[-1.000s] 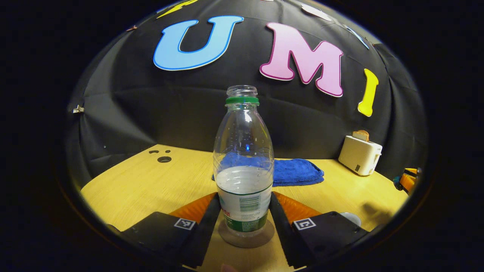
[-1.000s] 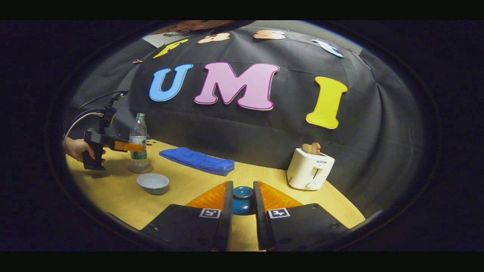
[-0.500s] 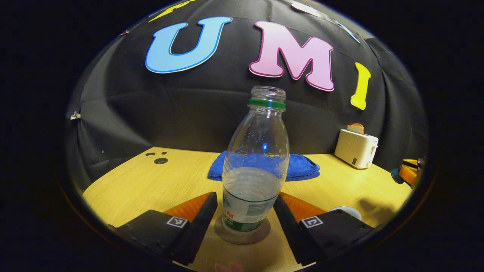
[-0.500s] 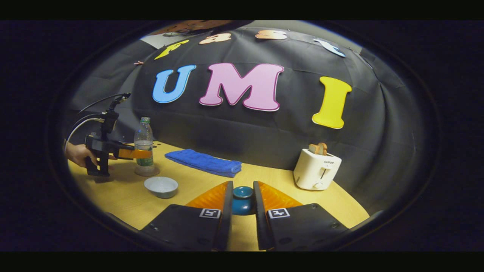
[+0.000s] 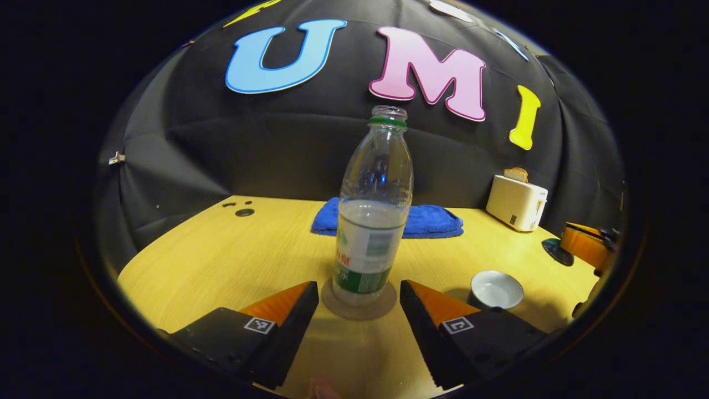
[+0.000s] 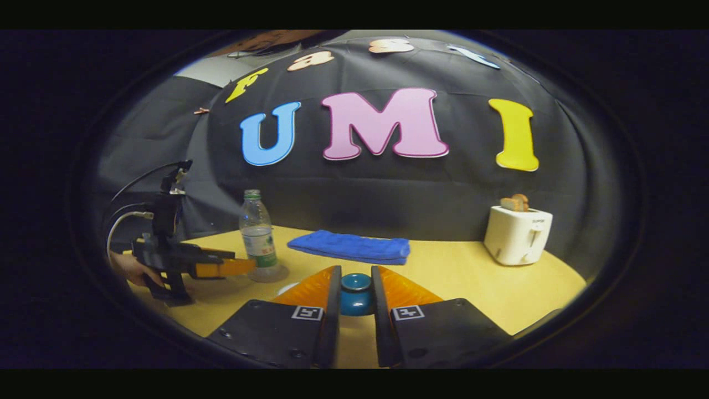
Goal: Open the teacup lid with one hand, grasp the water bottle and pour water into the teacup with the other hand; after pouring, place the water bottle on the coaster and then close the teacup lid.
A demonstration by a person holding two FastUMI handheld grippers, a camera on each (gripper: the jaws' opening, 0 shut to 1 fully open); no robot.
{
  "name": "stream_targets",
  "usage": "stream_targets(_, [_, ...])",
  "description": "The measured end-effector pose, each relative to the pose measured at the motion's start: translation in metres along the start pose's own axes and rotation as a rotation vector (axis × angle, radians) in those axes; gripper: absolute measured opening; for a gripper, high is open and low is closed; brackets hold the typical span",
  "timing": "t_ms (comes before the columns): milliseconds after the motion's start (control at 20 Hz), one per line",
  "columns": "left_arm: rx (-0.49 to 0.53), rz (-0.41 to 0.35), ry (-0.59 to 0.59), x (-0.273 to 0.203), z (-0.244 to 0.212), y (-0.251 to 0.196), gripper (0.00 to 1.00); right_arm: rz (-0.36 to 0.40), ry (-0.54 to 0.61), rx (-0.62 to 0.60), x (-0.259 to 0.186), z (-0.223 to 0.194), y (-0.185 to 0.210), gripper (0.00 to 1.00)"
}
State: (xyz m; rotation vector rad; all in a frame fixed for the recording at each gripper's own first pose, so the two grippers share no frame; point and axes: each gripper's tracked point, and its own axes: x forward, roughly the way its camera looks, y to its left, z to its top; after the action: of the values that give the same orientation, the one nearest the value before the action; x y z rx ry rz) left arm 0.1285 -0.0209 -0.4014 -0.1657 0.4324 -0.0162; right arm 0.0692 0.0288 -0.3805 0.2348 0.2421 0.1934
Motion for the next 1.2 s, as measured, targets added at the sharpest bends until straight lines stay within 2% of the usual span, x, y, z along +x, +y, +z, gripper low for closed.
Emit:
stream_targets(50, [0.003,-0.008,0.005,-0.007,-0.004,-0.001,0.93,0.01,0.002,0.009,0.006,-0.002,0.01,0.31])
stream_targets(100, [0.014,-0.015,0.005,-0.014,-0.006,-0.001,0.93,0.019,0.002,0.016,0.011,-0.003,0.017,0.35])
stream_targets(150, [0.034,-0.017,-0.001,-0.022,-0.006,0.0,0.93,0.023,0.004,0.024,0.017,-0.005,0.023,0.35])
stream_targets(200, [0.059,-0.018,-0.011,-0.029,-0.004,0.0,0.93,0.029,0.008,0.029,0.022,-0.01,0.029,0.31])
stream_targets(250, [0.084,-0.017,-0.025,-0.036,0.0,0.001,0.93,0.031,0.013,0.035,0.027,-0.013,0.034,0.31])
stream_targets(300, [0.11,-0.018,-0.038,-0.043,0.003,0.0,0.98,0.034,0.021,0.038,0.031,-0.017,0.039,0.3])
stream_targets(350, [0.139,-0.023,-0.054,-0.05,0.008,-0.002,0.93,0.035,0.029,0.036,0.036,-0.022,0.043,0.3])
stream_targets(450, [0.173,-0.028,-0.071,-0.062,0.01,-0.006,0.93,0.031,0.049,0.028,0.042,-0.03,0.046,0.3])
stream_targets(500, [0.168,-0.035,-0.072,-0.067,0.009,-0.008,0.93,0.025,0.059,0.028,0.045,-0.034,0.046,0.3])
stream_targets(550, [0.15,-0.043,-0.07,-0.073,0.009,-0.011,0.94,0.019,0.072,0.029,0.047,-0.038,0.046,0.35])
stream_targets(700, [0.11,-0.053,-0.064,-0.082,0.009,-0.015,0.94,0.002,0.101,0.024,0.052,-0.043,0.043,0.26])
stream_targets(750, [0.104,-0.052,-0.065,-0.085,0.01,-0.014,0.93,-0.002,0.113,0.024,0.053,-0.045,0.042,0.3])
stream_targets(800, [0.1,-0.054,-0.066,-0.085,0.012,-0.014,0.94,-0.007,0.125,0.024,0.052,-0.048,0.042,0.31])
stream_targets(850, [0.105,-0.053,-0.069,-0.085,0.014,-0.012,0.94,-0.01,0.14,0.023,0.053,-0.05,0.042,0.31])
stream_targets(900, [0.117,-0.052,-0.073,-0.085,0.016,-0.011,0.94,-0.01,0.145,0.02,0.053,-0.051,0.042,0.26])
stream_targets(950, [0.132,-0.05,-0.079,-0.086,0.019,-0.009,0.93,-0.012,0.145,0.015,0.053,-0.05,0.042,0.31])
stream_targets(1000, [0.142,-0.051,-0.085,-0.089,0.021,-0.006,0.93,-0.011,0.147,0.011,0.052,-0.051,0.043,0.26])
stream_targets(1050, [0.145,-0.053,-0.089,-0.091,0.023,-0.004,0.93,-0.009,0.149,0.005,0.053,-0.052,0.044,0.31])
stream_targets(1200, [0.135,-0.055,-0.093,-0.094,0.025,-0.003,0.93,0.006,0.165,-0.011,0.053,-0.055,0.049,0.31])
